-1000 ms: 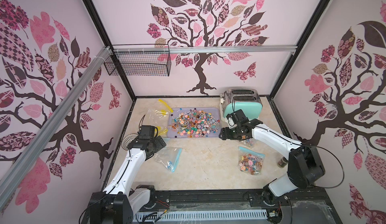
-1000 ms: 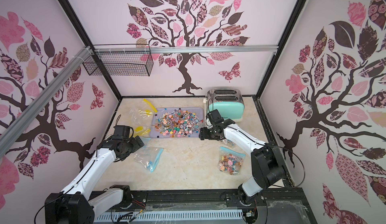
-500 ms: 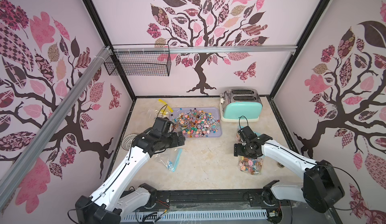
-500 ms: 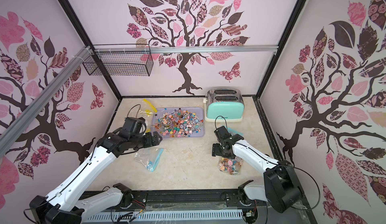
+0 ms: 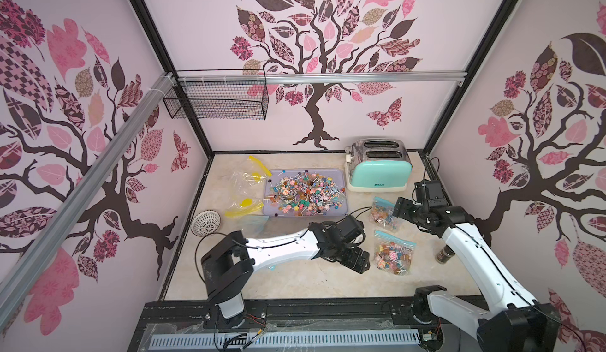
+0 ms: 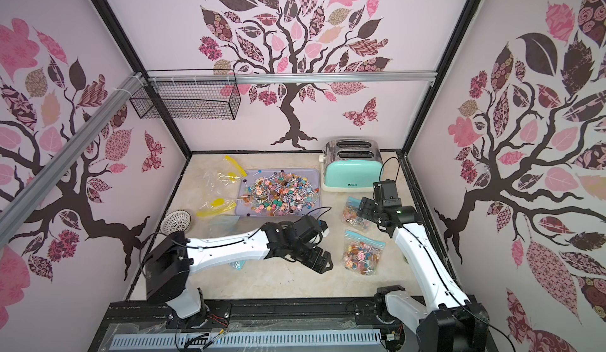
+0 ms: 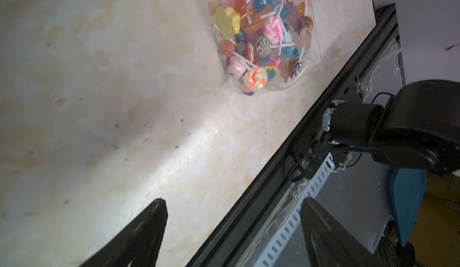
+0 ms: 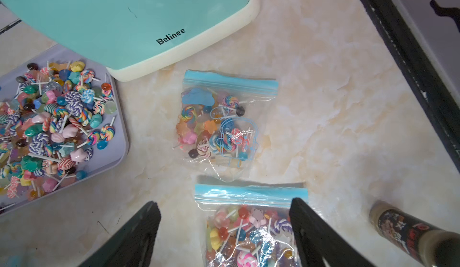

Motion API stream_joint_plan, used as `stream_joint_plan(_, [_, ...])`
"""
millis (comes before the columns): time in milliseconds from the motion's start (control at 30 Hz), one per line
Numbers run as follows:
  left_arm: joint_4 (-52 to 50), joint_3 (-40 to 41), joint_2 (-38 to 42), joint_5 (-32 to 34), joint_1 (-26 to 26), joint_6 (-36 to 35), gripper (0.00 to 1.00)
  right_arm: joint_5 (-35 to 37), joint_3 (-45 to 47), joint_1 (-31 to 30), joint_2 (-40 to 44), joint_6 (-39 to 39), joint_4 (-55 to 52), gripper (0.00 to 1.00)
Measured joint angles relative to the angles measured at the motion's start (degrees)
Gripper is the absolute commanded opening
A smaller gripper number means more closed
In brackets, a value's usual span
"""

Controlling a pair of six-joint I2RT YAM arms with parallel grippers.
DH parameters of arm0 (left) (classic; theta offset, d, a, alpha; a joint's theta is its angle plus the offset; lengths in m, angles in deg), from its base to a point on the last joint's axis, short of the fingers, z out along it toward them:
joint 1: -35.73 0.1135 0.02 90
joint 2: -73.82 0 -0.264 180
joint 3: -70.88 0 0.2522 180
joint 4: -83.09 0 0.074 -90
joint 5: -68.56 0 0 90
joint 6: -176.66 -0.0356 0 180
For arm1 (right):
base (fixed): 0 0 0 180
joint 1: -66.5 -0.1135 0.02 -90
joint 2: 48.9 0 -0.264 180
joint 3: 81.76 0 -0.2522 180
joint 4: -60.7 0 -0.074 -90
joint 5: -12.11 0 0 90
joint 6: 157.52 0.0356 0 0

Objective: Pour candies out of the ziploc bag
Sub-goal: Move the ziploc bag to the center of the board.

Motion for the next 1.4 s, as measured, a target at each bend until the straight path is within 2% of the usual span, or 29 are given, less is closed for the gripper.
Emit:
stream_joint_plan(133, [8.2,-0.8,-6.6,-1.6,0.3,1.3,0.85,-1.3,0.6,0.1,1.1,-0.2,-0.1,0.81])
stream_joint_plan(267, [14.2,-3.1,-12.0,-3.1,0.3,2.2,0.78,-2.8,1.2,0.1,1.6,-0.2,0.3,0.80])
stream_joint_plan(400, [17.7,-5.4,-15.8,-4.4,0.3,2.9,0.65,-3.8,1.8,0.1,1.6,-0.2,0.3,0.79])
stream_joint_plan(733, [21.0,-5.8,-17.9,-6.8,0.3,4.9,0.02,-5.1,2.4,0.1,1.5,-0.6,0.7,0.79])
stream_joint_plan(767, [21.1,-5.7,-17.9,-6.7,0.3,4.9,0.00,-5.2,2.4,0.1,1.5,-0.6,0.7,0.79])
stream_joint_plan(1067, [16.6,-3.5,-14.5,-4.0,0.3,4.0,0.00,-7.8,2.4,0.1,1.5,-1.5,0.7,0.81])
stream_joint_plan(1267, [6.4,1.6,-6.8,0.5,1.3,3.3,0.00,-11.0,2.4,0.1,1.5,-2.3,0.7,0.82])
stream_joint_plan(1400, [-1.8,6.0,-1.5,4.4,4.0,2.4,0.00,-13.4,2.8,0.1,1.5,-2.9,1.1,0.82])
